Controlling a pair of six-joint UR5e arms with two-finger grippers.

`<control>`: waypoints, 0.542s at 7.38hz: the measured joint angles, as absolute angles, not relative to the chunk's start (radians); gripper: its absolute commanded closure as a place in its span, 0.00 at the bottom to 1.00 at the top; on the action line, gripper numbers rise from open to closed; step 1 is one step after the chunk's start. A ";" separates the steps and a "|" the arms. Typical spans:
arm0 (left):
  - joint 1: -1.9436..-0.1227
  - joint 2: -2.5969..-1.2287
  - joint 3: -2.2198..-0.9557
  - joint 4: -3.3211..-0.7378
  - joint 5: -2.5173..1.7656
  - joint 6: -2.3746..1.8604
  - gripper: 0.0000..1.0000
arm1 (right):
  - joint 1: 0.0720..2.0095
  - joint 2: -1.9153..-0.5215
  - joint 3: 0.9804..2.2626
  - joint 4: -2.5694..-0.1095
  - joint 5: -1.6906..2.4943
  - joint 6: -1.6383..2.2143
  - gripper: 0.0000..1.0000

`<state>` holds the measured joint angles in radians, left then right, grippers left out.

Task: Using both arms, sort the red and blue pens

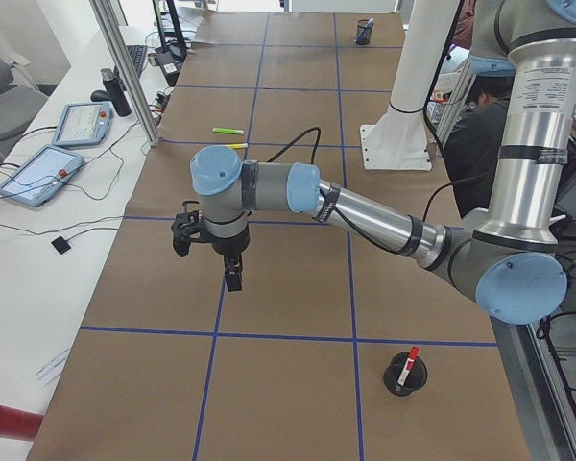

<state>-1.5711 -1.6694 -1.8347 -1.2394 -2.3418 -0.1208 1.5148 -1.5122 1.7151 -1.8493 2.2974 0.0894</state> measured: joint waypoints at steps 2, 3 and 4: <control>-1.469 -1.674 -1.761 -1.372 -2.338 -0.189 0.00 | 1.483 -1.496 1.714 -1.741 2.328 0.164 0.00; -1.457 -1.669 -1.683 -1.488 -2.337 -0.223 0.00 | 1.479 -1.494 1.710 -1.719 2.332 0.173 0.00; -1.453 -1.661 -1.582 -1.638 -2.336 -0.240 0.00 | 1.478 -1.493 1.705 -1.711 2.334 0.177 0.00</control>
